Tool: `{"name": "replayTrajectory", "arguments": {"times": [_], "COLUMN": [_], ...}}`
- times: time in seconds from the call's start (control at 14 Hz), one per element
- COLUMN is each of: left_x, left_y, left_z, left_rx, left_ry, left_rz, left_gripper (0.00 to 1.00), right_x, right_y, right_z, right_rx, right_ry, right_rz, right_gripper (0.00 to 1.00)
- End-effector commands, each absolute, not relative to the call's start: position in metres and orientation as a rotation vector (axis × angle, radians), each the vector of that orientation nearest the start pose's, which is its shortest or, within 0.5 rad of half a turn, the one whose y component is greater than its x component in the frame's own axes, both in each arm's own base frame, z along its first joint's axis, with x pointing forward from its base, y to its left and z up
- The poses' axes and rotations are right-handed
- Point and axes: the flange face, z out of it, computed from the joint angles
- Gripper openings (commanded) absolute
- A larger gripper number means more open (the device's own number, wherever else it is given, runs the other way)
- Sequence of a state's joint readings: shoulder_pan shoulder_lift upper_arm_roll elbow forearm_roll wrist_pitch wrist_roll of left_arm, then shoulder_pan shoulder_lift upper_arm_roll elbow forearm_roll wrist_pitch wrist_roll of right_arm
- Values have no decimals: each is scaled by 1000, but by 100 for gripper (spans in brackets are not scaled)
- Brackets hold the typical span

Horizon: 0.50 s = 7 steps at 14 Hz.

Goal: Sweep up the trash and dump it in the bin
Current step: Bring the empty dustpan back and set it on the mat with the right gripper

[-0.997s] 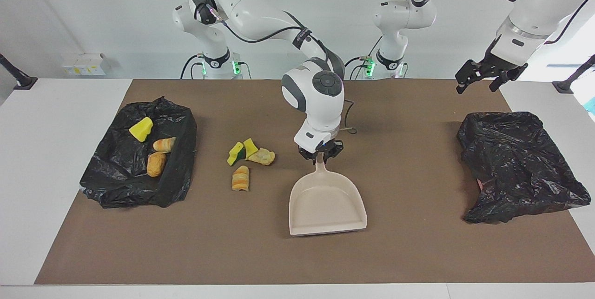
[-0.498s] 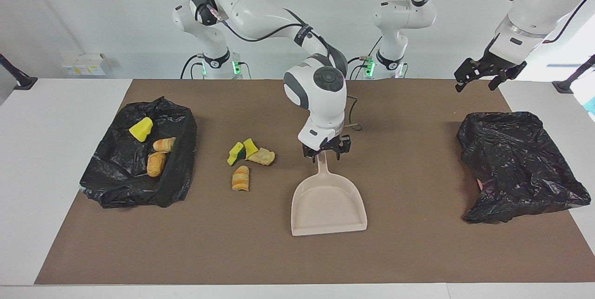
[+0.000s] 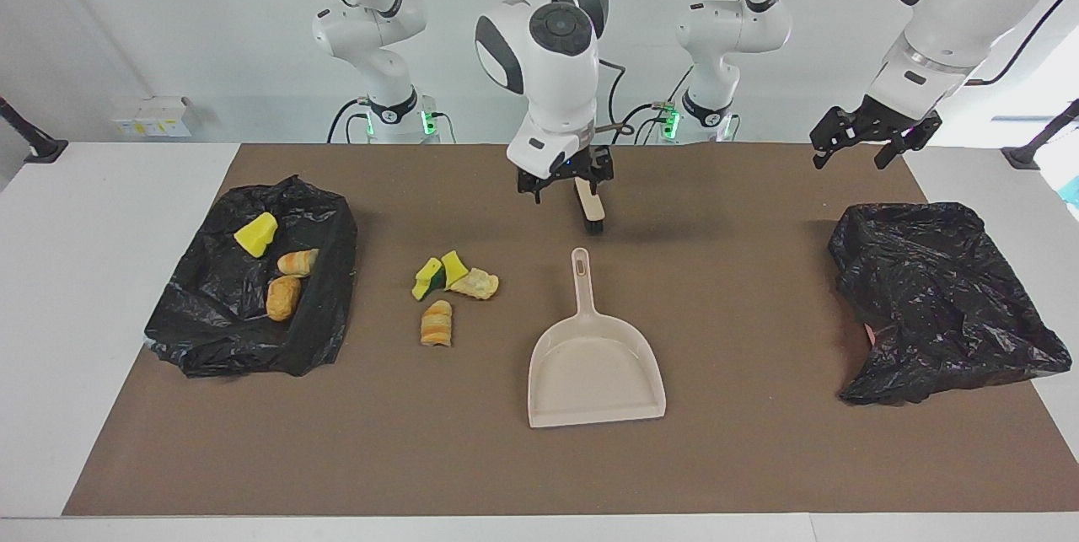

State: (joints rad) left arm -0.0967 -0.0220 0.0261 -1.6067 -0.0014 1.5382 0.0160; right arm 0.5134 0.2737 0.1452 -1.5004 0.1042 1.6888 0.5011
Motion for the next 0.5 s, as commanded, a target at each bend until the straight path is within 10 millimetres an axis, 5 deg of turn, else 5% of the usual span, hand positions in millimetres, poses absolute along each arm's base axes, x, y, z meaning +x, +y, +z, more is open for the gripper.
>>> {"name": "replayTrajectory", "arguments": {"times": [0.0, 0.21, 0.43], "left_x": [551, 565, 574], "left_y": [-68, -110, -163], "left_z": [603, 579, 550], "left_rx": [-3119, -3112, -3117], "left_ry": [213, 317, 292], "left_rz": [56, 34, 6], "left_gripper": [100, 100, 100], "right_x": [413, 342, 316], "right_y": [384, 374, 394], "right_z": [474, 433, 398], "right_rx": [-3042, -2964, -2972], "right_ry": [-298, -260, -264], "right_rz": [277, 255, 256], "right_gripper": [100, 100, 100]}}
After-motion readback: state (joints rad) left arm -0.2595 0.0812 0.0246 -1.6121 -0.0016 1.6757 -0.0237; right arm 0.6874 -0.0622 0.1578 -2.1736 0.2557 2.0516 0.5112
